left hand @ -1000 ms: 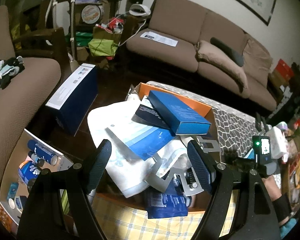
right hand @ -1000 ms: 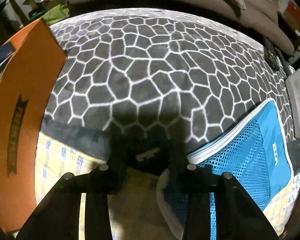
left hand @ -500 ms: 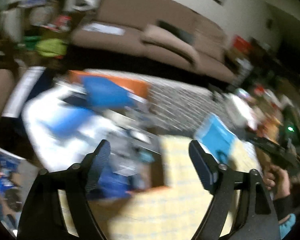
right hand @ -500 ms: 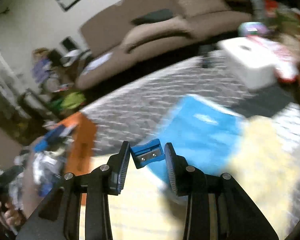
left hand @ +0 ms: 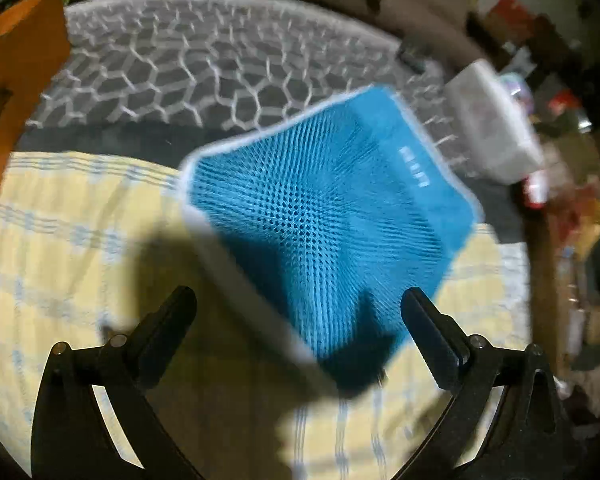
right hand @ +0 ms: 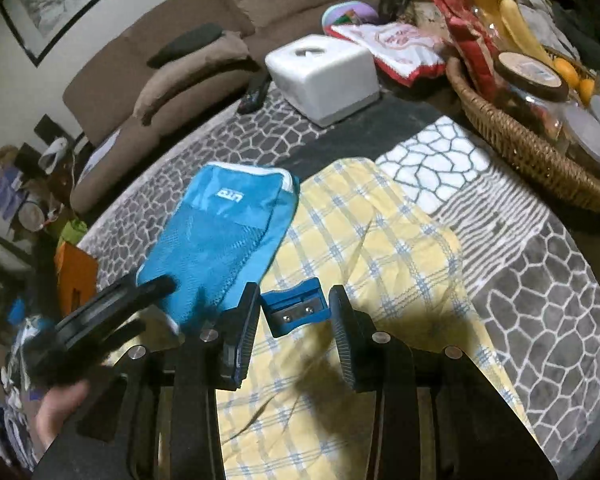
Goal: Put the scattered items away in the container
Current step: 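Move the left gripper to the teal mesh pouch and grasp its edge, then lift the teal pouch with the left gripper and carry it toward the orange box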
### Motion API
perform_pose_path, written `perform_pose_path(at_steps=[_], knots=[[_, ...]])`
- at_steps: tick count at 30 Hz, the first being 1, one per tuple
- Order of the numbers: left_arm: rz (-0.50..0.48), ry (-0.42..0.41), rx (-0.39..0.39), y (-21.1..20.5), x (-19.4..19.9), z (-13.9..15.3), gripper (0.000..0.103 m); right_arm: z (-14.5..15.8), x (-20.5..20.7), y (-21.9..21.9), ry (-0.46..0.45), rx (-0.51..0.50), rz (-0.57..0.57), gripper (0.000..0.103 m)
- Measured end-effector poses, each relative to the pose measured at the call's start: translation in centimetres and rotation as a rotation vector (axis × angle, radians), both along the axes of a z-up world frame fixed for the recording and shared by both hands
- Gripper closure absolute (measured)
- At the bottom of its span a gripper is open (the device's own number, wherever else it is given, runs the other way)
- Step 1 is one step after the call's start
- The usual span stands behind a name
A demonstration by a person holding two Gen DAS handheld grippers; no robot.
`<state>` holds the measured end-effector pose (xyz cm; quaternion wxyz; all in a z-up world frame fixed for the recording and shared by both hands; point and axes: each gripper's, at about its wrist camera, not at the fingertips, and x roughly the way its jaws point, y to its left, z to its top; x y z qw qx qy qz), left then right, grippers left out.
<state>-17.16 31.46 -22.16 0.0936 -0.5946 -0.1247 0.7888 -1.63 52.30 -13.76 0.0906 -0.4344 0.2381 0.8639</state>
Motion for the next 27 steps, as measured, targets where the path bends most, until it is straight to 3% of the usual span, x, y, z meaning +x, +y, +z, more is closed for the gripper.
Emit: perform_pose_path(at_steps=[1,3,4,5,7,10,15,22,27], knots=[[0.013,0.019,-0.038,0.3,0.2,-0.3,0.018,-0.2,0.0,0.0,-0.005,0.019,0.003,0.067],[0.025,0.086,-0.158,1.7,0.8,-0.1,0.059,-0.4,0.1,0.0,-0.012,0.055,0.005,0.067],[0.023,0.103,-0.140,1.9,1.1,0.1,0.077,-0.6,0.3,0.0,-0.017,0.070,0.007,0.067],[0.027,0.103,-0.099,1.5,1.3,0.1,0.086,-0.7,0.4,0.0,-0.022,0.080,0.004,0.067],[0.001,0.091,-0.036,0.3,1.8,0.3,0.091,-0.9,0.6,0.3,-0.030,0.084,-0.020,0.067],[-0.030,0.117,-0.027,-1.8,2.8,1.7,0.094,-0.3,0.8,0.1,0.001,0.078,-0.038,0.067],[-0.092,0.224,-0.024,-7.0,5.9,7.9,0.095,0.6,1.1,-1.3,0.029,0.082,-0.023,0.067],[-0.156,0.371,-0.114,-13.9,10.8,15.6,0.095,1.5,3.3,-5.1,0.072,0.026,0.044,0.067],[-0.164,0.506,-0.163,-18.2,14.9,19.3,0.095,2.4,3.7,-7.4,0.090,0.037,0.090,0.067]])
